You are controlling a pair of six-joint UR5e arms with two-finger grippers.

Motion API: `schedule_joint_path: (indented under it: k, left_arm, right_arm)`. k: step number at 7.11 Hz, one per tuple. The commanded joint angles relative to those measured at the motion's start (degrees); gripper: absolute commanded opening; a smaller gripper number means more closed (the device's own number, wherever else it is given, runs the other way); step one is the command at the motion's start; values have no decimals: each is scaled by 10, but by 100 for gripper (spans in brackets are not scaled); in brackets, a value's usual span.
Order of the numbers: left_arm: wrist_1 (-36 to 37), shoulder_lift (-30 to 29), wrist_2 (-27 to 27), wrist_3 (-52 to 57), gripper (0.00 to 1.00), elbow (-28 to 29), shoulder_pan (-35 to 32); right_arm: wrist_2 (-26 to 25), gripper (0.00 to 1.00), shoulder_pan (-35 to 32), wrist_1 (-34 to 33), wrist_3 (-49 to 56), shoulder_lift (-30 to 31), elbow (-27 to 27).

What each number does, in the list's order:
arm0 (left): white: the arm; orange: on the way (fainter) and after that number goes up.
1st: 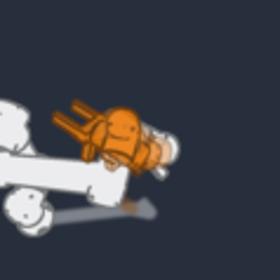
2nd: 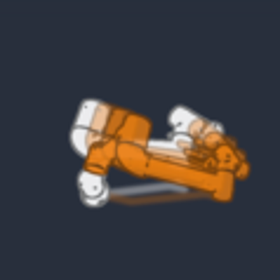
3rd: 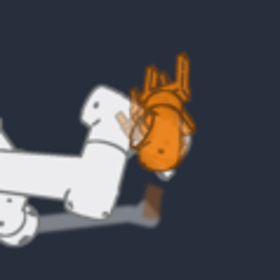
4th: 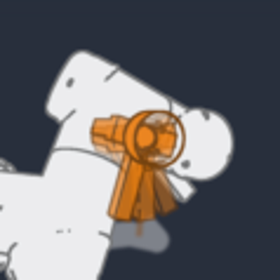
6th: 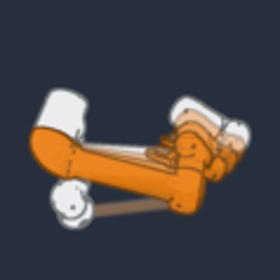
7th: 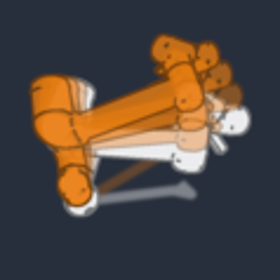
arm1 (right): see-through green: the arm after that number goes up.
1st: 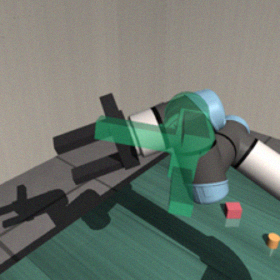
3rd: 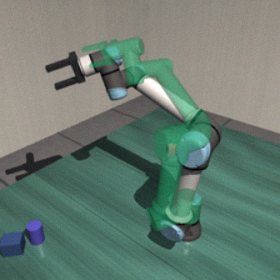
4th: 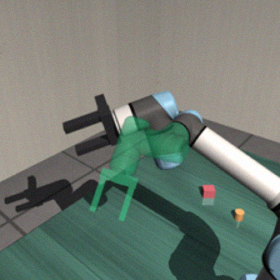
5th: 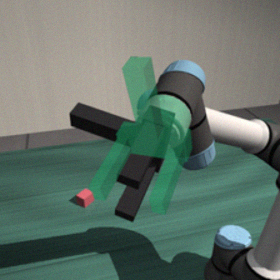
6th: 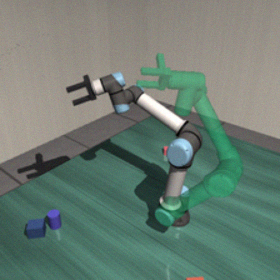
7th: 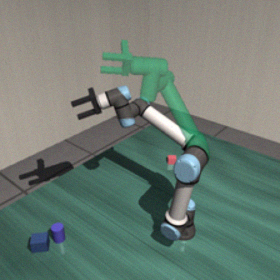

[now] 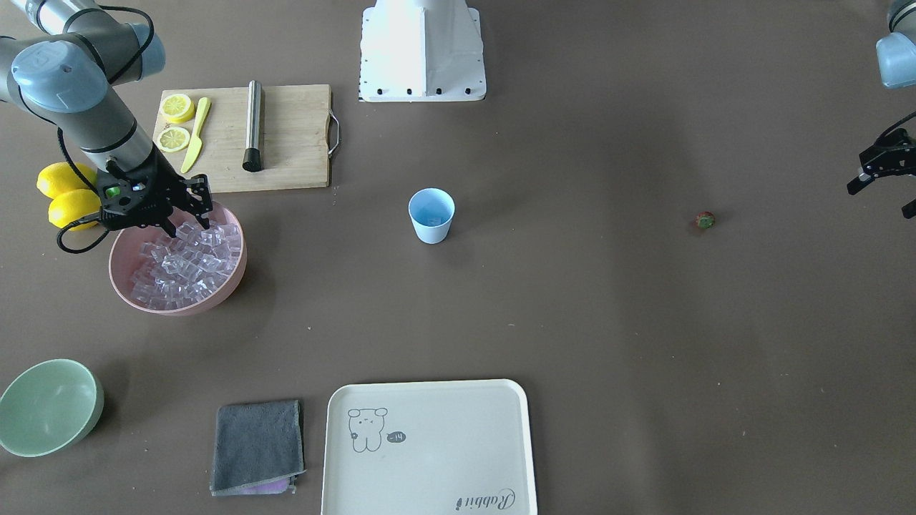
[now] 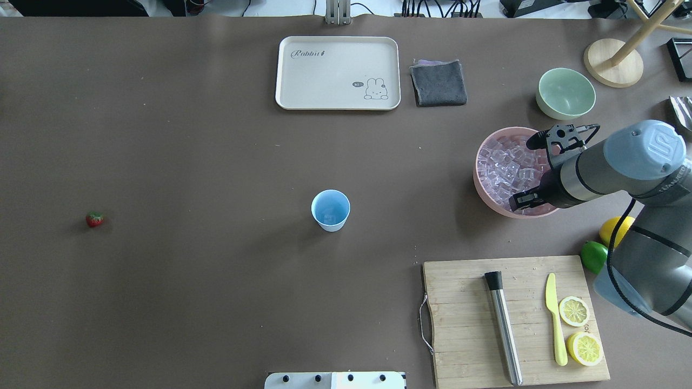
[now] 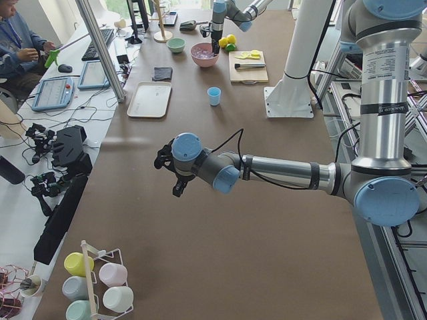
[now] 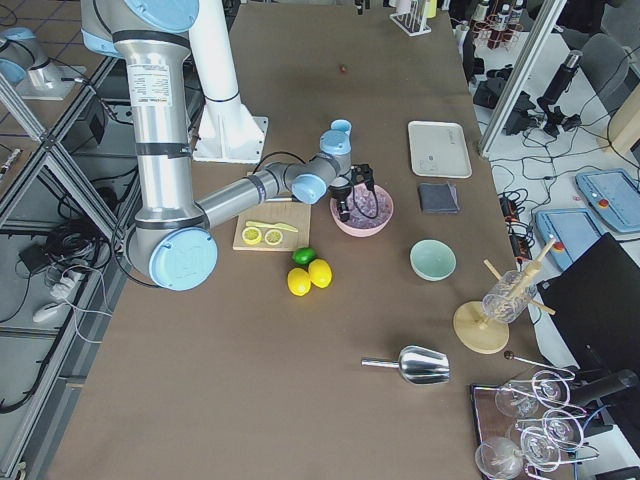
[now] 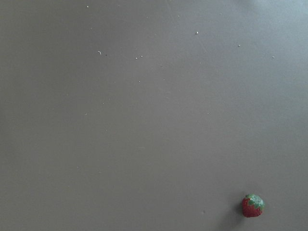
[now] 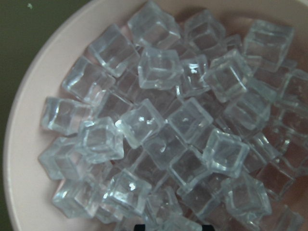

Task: Put ice and strawberries in cup

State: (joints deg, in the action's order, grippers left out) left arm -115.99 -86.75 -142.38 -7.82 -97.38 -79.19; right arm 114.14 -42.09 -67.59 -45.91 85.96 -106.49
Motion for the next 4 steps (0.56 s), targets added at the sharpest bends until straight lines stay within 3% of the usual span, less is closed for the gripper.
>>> schedule_joint_path:
  k: [1,4]
  left_arm:
    - [0,1,0,0,98,1,0]
    - [0,2,1,1,98,1,0]
  right_arm:
    - [0,0,0,0,0,0,-6]
    - [12,0,-11,-7,0,0,-37]
